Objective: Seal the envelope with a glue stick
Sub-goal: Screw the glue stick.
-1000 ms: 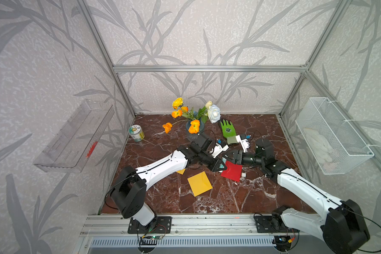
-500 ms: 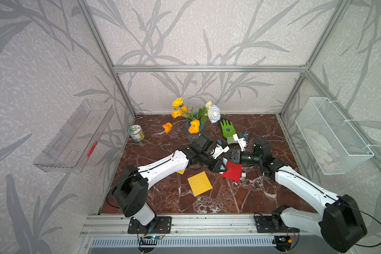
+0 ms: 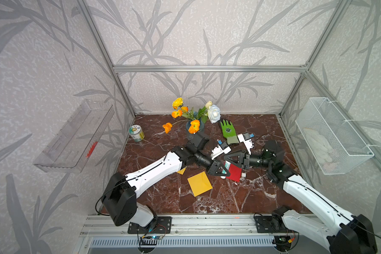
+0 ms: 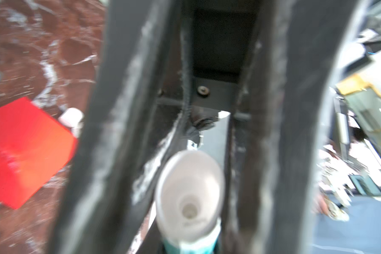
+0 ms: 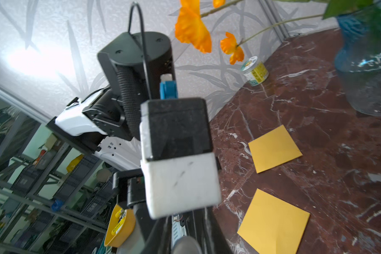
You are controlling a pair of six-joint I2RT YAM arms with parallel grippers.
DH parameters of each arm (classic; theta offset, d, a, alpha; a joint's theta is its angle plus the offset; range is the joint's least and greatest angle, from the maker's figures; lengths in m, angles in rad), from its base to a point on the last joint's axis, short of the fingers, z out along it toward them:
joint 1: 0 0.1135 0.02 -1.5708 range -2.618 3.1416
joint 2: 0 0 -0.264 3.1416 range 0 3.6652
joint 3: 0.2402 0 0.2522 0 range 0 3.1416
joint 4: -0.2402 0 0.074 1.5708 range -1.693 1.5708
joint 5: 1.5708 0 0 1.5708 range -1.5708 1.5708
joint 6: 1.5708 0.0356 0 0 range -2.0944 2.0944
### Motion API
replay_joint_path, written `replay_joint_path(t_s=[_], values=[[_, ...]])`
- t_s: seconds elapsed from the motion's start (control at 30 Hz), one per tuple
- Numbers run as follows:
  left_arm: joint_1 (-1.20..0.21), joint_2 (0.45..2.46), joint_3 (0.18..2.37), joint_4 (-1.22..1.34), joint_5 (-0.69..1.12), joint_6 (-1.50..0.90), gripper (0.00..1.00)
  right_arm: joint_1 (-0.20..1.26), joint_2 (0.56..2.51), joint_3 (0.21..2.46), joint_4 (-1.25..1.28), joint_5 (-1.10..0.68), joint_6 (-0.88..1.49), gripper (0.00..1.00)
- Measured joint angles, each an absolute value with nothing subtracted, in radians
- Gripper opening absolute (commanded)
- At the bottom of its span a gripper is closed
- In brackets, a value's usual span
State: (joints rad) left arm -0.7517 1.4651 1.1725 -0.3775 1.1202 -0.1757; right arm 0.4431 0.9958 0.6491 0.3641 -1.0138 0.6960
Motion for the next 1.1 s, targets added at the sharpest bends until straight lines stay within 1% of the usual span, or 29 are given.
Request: replay_joint_path(t_s=[0.1, 0.13, 0.17, 0.2, 0.23, 0.33, 0.4, 0.53, 0.67, 0.77, 0.93, 1.1], values=[[-0.751, 1.454, 1.172, -0.379, 1.203, -0.177, 0.09, 0.454, 0.993, 0.642, 0.450, -1.066, 0.730, 0.21], [-0.750, 1.453, 1.172, -0.383, 1.223, -0.175, 0.09, 0.459, 0.993, 0.641, 0.466, -1.077, 0.735, 0.25], [-0.750, 1.450, 1.172, -0.389, 1.234, -0.173, 0.09, 0.463, 0.993, 0.642, 0.471, -1.082, 0.736, 0.35], [-0.749, 1.447, 1.172, -0.396, 1.236, -0.170, 0.09, 0.466, 0.992, 0.643, 0.466, -1.085, 0.735, 0.42], [-0.745, 1.442, 1.174, -0.398, 1.227, -0.163, 0.08, 0.471, 0.992, 0.644, 0.445, -1.095, 0.724, 0.47], [-0.725, 1.430, 1.175, -0.412, 1.157, -0.144, 0.09, 0.485, 0.989, 0.679, 0.313, -1.045, 0.667, 0.53], [-0.718, 1.427, 1.175, -0.412, 1.087, -0.132, 0.08, 0.486, 1.005, 0.712, 0.254, -0.995, 0.658, 0.55], [-0.718, 1.427, 1.175, -0.413, 0.919, -0.126, 0.08, 0.486, 1.072, 0.760, 0.187, -0.892, 0.674, 0.55], [-0.719, 1.431, 1.175, -0.412, 0.822, -0.127, 0.08, 0.489, 1.133, 0.778, 0.116, -0.825, 0.675, 0.54], [-0.719, 1.448, 1.175, -0.416, 0.786, -0.128, 0.08, 0.497, 1.156, 0.786, 0.092, -0.791, 0.677, 0.49], [-0.726, 1.471, 1.175, -0.418, 0.772, -0.130, 0.08, 0.503, 1.171, 0.792, 0.084, -0.757, 0.686, 0.45], [-0.732, 1.477, 1.175, -0.417, 0.766, -0.131, 0.08, 0.503, 1.192, 0.829, 0.082, -0.747, 0.687, 0.32]])
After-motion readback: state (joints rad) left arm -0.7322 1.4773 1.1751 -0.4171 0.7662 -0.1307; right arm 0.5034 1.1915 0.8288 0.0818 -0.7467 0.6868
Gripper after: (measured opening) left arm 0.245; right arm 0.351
